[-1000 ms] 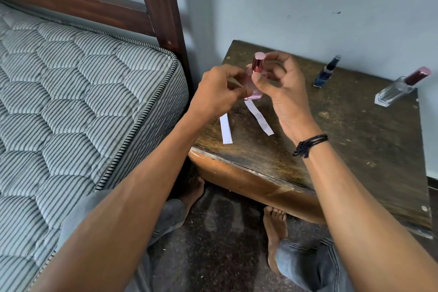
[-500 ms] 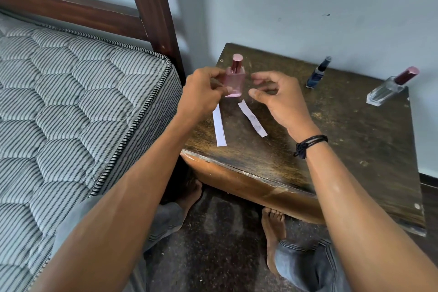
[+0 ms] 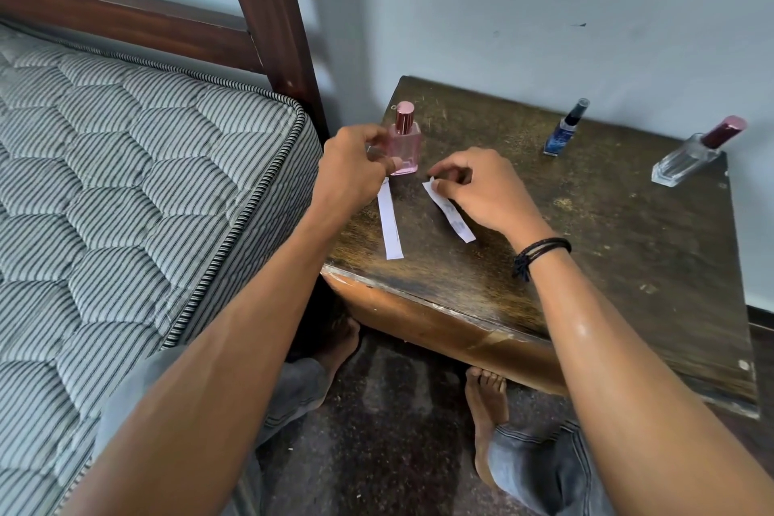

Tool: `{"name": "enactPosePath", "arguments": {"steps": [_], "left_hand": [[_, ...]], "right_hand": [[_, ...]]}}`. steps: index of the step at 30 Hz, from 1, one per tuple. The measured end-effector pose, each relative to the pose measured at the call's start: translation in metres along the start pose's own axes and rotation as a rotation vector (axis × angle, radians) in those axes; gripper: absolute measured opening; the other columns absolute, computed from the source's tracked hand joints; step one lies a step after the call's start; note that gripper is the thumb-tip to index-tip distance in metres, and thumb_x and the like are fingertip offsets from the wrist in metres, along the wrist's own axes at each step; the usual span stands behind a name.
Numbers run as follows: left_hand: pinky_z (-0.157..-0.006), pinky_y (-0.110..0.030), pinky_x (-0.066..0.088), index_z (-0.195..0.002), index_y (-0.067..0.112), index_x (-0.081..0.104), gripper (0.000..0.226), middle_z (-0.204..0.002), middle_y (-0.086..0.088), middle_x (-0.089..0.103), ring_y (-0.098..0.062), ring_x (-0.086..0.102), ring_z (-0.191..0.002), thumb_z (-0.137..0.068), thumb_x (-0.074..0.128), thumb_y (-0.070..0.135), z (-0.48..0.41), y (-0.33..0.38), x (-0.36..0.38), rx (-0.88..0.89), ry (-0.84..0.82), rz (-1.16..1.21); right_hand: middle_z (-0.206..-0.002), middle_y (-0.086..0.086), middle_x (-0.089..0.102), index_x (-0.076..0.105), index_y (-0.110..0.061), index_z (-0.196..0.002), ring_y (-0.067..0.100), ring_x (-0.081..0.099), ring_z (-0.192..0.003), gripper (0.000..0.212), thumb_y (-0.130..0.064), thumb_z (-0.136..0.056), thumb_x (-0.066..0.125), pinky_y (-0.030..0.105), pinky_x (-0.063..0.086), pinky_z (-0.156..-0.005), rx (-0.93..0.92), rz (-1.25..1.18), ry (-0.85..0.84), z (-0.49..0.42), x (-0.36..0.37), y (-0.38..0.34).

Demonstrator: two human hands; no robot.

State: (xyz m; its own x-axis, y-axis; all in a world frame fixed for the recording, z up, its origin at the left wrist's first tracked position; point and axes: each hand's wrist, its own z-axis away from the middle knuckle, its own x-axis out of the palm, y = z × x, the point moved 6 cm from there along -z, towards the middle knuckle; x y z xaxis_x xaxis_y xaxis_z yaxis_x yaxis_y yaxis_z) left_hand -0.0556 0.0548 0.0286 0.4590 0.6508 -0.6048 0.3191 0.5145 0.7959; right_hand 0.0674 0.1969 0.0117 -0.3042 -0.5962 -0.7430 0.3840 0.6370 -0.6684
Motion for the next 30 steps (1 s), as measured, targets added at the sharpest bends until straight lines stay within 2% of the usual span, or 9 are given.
{"name": "enactPosePath", "arguments": {"steps": [5, 11, 14, 17, 21, 24, 27, 30], "left_hand": [[-0.088, -0.036, 0.056, -0.112, 0.022, 0.074, 0.029, -0.096, 0.01, 0.071, -0.009, 0.07, -0.084, -0.084, 0.08, 0.016, 0.0, 0.0, -0.001, 0.002, -0.002, 0.005], [-0.087, -0.037, 0.057, -0.114, 0.022, 0.073, 0.034, -0.099, 0.011, 0.071, -0.012, 0.071, -0.087, -0.082, 0.082, 0.015, -0.001, -0.002, -0.001, -0.023, -0.029, 0.028], [-0.087, -0.041, 0.06, -0.117, 0.022, 0.071, 0.041, -0.102, 0.01, 0.07, -0.012, 0.072, -0.089, -0.08, 0.082, 0.007, -0.003, -0.004, -0.002, -0.049, -0.072, 0.061], [-0.092, -0.044, 0.058, -0.121, 0.021, 0.07, 0.05, -0.107, 0.005, 0.07, -0.017, 0.072, -0.093, -0.077, 0.082, 0.002, -0.004, -0.007, -0.006, -0.077, -0.091, 0.081], [-0.093, -0.042, 0.056, -0.125, 0.021, 0.068, 0.056, -0.107, 0.006, 0.066, -0.017, 0.066, -0.096, -0.076, 0.076, -0.003, -0.004, -0.008, -0.01, -0.09, -0.062, 0.039], [-0.089, -0.039, 0.058, -0.124, 0.021, 0.069, 0.055, -0.102, 0.009, 0.066, -0.015, 0.065, -0.096, -0.077, 0.066, -0.007, -0.005, -0.01, -0.012, -0.11, -0.017, 0.044], [-0.09, -0.038, 0.058, -0.114, 0.022, 0.072, 0.049, -0.095, 0.011, 0.068, -0.008, 0.064, -0.092, -0.078, 0.06, -0.008, -0.006, -0.015, -0.015, -0.136, 0.029, 0.096], [-0.084, -0.028, 0.055, -0.107, 0.022, 0.073, 0.04, -0.092, 0.009, 0.069, -0.002, 0.062, -0.087, -0.083, 0.058, -0.007, -0.007, -0.017, -0.018, -0.159, 0.067, 0.187]], "right_hand": [[-0.082, -0.01, 0.063, 0.075, -0.025, -0.096, 0.001, 0.054, -0.073, 0.005, -0.022, -0.093, 0.072, 0.024, 0.038, -0.062, 0.026, -0.014, 0.002, -0.002, 0.003, 0.001], [-0.085, -0.008, 0.069, 0.075, -0.022, -0.094, -0.001, 0.058, -0.075, 0.005, -0.02, -0.094, 0.071, 0.01, 0.038, -0.06, 0.055, -0.096, 0.027, -0.001, -0.002, 0.002], [-0.089, -0.008, 0.07, 0.077, -0.02, -0.094, -0.002, 0.058, -0.077, 0.004, -0.019, -0.093, 0.073, 0.007, 0.04, -0.063, 0.068, -0.179, 0.062, 0.0, -0.007, 0.005], [-0.092, -0.006, 0.071, 0.077, -0.02, -0.093, 0.002, 0.06, -0.081, 0.004, -0.019, -0.092, 0.073, 0.018, 0.046, -0.074, 0.086, -0.262, 0.087, 0.001, -0.013, 0.008], [-0.089, -0.005, 0.071, 0.076, -0.022, -0.089, 0.01, 0.062, -0.08, 0.006, -0.017, -0.092, 0.074, 0.035, 0.054, -0.08, 0.108, -0.336, 0.1, 0.002, -0.019, 0.011], [-0.088, -0.005, 0.071, 0.075, -0.022, -0.091, 0.008, 0.061, -0.076, 0.008, -0.015, -0.093, 0.072, 0.03, 0.053, -0.076, 0.11, -0.366, 0.117, 0.003, -0.023, 0.01], [-0.088, -0.003, 0.071, 0.074, -0.025, -0.089, 0.005, 0.06, -0.069, 0.012, -0.014, -0.093, 0.071, 0.022, 0.051, -0.067, 0.097, -0.407, 0.168, 0.004, -0.029, 0.009], [-0.088, -0.002, 0.071, 0.074, -0.026, -0.089, 0.008, 0.061, -0.068, 0.012, -0.015, -0.094, 0.071, 0.021, 0.052, -0.065, 0.095, -0.438, 0.226, 0.003, -0.035, 0.009]]}}
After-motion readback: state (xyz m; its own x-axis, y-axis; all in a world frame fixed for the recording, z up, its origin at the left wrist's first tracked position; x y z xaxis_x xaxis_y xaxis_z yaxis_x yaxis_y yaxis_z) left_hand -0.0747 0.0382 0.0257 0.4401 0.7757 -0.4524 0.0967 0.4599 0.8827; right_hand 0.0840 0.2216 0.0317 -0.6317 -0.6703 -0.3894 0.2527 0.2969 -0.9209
